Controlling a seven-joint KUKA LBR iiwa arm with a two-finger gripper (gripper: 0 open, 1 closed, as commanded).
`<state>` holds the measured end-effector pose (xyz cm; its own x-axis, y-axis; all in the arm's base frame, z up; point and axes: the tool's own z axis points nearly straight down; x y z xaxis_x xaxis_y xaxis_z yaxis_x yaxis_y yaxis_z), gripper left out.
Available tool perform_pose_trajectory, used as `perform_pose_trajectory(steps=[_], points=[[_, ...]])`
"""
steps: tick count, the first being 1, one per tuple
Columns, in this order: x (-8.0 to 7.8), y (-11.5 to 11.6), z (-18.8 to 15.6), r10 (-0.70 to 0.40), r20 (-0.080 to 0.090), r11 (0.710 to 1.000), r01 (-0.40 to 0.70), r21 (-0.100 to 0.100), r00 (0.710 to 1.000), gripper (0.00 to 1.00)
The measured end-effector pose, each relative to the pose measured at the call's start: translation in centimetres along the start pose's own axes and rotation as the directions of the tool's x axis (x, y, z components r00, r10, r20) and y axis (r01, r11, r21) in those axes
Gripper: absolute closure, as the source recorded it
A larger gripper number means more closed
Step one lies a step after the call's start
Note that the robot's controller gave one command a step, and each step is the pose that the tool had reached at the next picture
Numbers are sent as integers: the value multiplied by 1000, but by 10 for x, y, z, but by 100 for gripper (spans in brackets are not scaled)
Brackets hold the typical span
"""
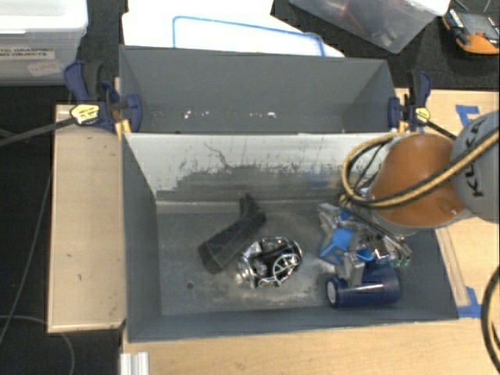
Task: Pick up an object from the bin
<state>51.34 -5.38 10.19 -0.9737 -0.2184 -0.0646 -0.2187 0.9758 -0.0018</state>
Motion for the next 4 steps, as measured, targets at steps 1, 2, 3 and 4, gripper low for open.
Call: perform_pose_trajectory(steps=[1,2,3,4], points=[[-10,24,11,-130,13,991,130,2,991,0],[7,-11,1,-26,14,1000,26,-10,1000,0],[21,42,25,-256,34,967,256,9,966,0],[15,-26,27,-69,23,997,70,-37,997,0]])
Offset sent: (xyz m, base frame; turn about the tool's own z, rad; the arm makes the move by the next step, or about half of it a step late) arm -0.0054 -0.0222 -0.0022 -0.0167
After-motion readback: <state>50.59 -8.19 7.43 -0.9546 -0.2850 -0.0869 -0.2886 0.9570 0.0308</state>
